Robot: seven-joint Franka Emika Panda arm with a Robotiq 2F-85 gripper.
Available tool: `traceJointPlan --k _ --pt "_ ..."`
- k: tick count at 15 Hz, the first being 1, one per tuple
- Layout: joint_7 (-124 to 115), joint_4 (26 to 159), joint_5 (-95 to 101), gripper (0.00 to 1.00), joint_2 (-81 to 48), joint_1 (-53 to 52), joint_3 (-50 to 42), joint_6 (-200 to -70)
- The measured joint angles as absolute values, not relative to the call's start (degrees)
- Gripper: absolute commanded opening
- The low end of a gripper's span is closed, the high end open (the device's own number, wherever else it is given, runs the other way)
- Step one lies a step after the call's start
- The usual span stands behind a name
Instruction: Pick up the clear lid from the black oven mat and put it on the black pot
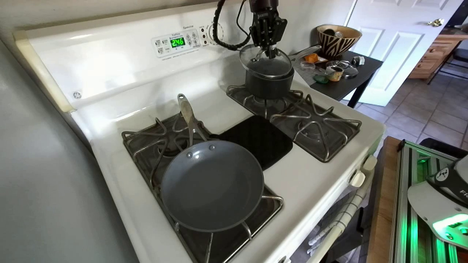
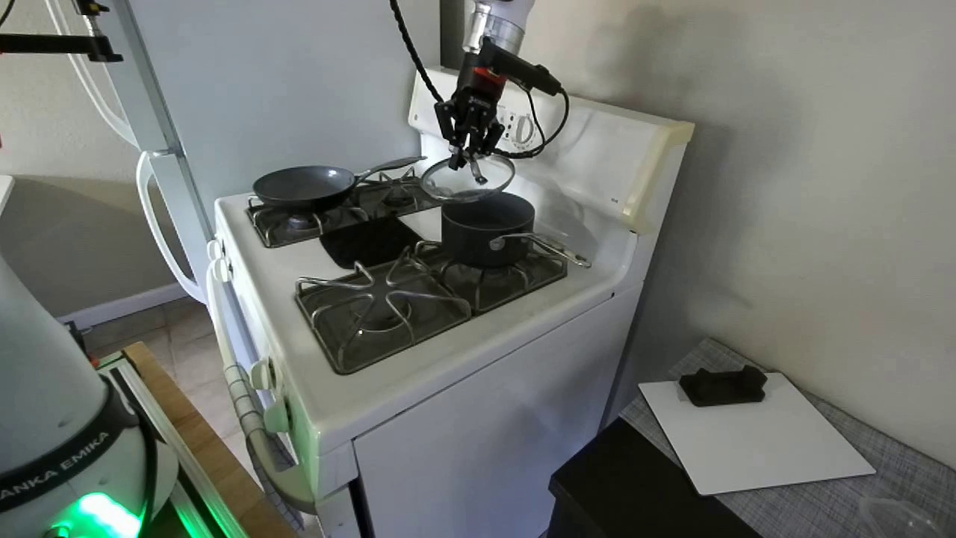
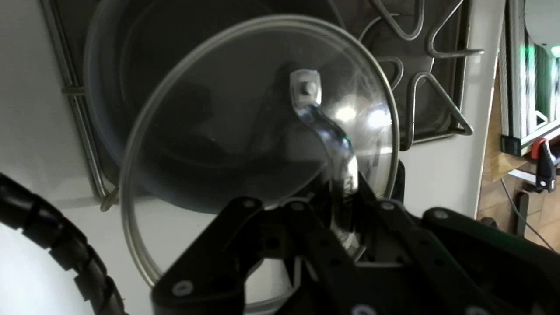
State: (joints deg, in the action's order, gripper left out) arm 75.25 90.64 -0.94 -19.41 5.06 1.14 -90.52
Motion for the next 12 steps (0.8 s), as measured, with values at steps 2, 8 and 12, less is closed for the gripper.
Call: traceJointPlan --k 2,8,12 --pt "77.3 90.0 -0.4 0.00 -20.2 5.5 1.1 -90.5" --pt "82.8 89.8 1.6 0.00 -21.0 6.2 0.9 -90.6" --pt "85.3 89.8 3.2 0.00 -21.5 6.2 0.7 -91.0"
